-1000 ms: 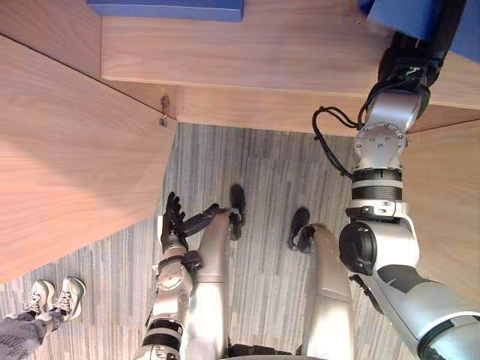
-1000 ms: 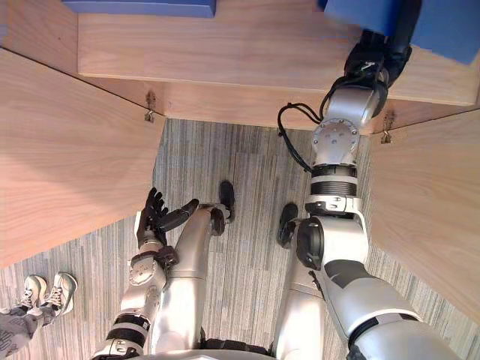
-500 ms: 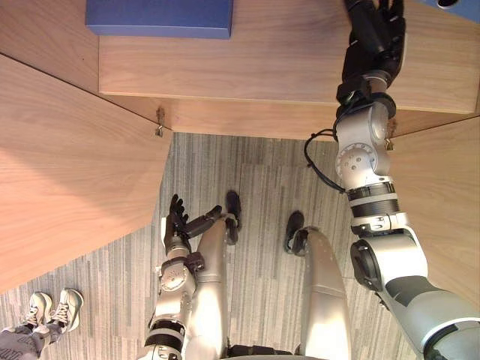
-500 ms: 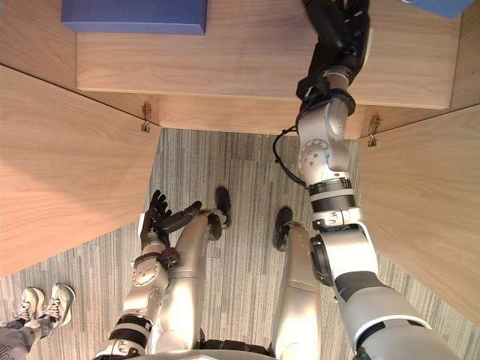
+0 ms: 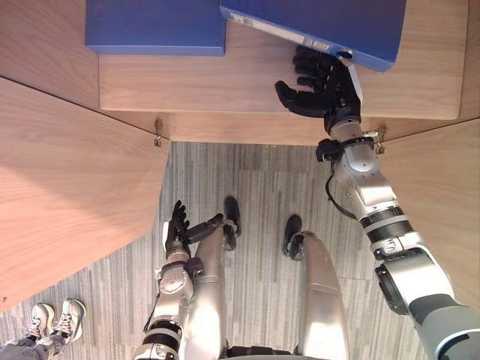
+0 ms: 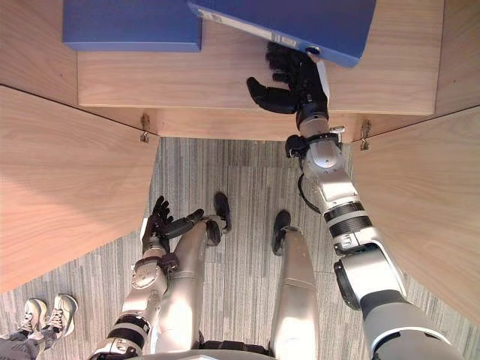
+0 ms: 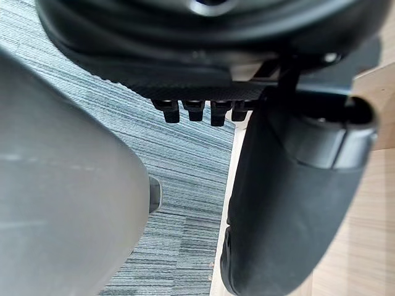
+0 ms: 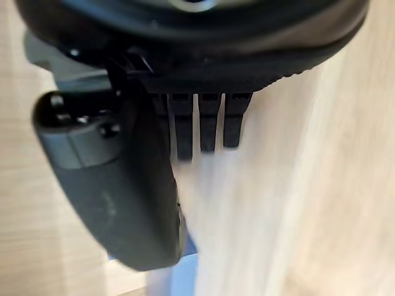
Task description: Walk over to the cabinet, pick up the folder, carry it to the office cabinet, place the folder inside the office cabinet, then close the office cabinet door
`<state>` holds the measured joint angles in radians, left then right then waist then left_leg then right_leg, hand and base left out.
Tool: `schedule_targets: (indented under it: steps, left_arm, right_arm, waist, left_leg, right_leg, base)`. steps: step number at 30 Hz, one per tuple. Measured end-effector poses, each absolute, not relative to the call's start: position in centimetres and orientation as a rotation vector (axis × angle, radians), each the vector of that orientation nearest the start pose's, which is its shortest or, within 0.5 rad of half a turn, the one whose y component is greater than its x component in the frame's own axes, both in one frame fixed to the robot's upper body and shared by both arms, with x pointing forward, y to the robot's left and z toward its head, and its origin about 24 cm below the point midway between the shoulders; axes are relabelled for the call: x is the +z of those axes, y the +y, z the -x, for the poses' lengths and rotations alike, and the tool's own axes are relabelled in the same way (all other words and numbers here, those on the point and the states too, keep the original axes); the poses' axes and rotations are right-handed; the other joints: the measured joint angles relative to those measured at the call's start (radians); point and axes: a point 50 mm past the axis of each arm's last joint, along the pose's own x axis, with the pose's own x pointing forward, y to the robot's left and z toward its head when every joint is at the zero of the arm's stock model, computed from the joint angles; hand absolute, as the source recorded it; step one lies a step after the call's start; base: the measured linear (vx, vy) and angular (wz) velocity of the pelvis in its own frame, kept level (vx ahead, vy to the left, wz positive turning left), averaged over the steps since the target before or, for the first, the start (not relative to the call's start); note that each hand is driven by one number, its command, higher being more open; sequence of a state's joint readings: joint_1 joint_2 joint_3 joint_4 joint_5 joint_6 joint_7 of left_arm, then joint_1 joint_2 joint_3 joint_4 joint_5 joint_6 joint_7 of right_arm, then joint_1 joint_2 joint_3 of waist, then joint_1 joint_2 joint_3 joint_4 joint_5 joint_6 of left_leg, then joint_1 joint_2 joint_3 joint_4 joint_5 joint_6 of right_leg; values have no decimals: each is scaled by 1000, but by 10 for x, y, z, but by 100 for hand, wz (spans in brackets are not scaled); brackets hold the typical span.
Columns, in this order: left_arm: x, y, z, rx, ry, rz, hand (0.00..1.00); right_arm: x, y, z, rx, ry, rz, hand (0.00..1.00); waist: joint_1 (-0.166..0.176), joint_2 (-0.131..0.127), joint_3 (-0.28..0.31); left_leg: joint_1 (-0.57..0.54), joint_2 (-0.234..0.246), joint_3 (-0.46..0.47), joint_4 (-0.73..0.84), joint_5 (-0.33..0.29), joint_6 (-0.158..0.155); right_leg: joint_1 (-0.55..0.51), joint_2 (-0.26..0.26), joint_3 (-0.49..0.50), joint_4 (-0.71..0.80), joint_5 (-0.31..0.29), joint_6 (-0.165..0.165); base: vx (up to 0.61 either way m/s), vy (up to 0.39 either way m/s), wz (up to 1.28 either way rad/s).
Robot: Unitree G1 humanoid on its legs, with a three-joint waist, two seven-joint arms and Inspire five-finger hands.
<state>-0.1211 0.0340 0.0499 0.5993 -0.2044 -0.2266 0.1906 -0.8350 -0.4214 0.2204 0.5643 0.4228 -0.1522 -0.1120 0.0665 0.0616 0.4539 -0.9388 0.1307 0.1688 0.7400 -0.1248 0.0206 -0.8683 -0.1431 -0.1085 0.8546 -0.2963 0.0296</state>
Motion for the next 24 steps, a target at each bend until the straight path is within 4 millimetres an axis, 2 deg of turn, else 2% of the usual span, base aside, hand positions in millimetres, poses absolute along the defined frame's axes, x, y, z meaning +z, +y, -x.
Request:
schedule_targets:
  steps: [6,9,16,21,24]
  left_arm:
    - [-45,179,-250,284,272,136,100]
    - [-47,180,-250,292,282,142,100]
    - [-47,182,-253,327,289,176,100]
    - [-45,179,-256,335,280,200,100]
    - [-43,177,-257,338,275,208,100]
  right_arm:
    - [188,-168,-390,69,-299,-171,0]
    - [191,-163,-391,61,-301,-209,0]
    - [221,-132,-406,10,-306,-307,0]
    - [249,-135,-413,-65,-331,-400,0]
    - [252,-138,-414,-88,-328,-428,0]
  waist:
    - [-2,-15,-10]
    - [-3,-16,-12]
    - [2,-16,-12]
    - [9,-15,-12]
    - [6,-15,-12]
  left_leg:
    - [2,2,7,-11,1,2]
    - [2,4,10,-18,3,3]
    - [-2,4,12,-41,14,5]
    - [-16,-8,1,-49,23,5]
    - [-18,-20,0,-62,33,5]
  right_leg:
    - [0,0,-1,-15,5,0]
    - [2,3,-1,-29,12,2]
    - [-2,7,-3,-55,25,2]
    - [-10,0,-11,-54,25,2]
    - [-16,-10,-13,-53,25,2]
  base:
    - [-3,-29,-1]
    - [12,-16,-5]
    - [1,-6,-1]
    - [15,-20,7]
    - [0,-23,11]
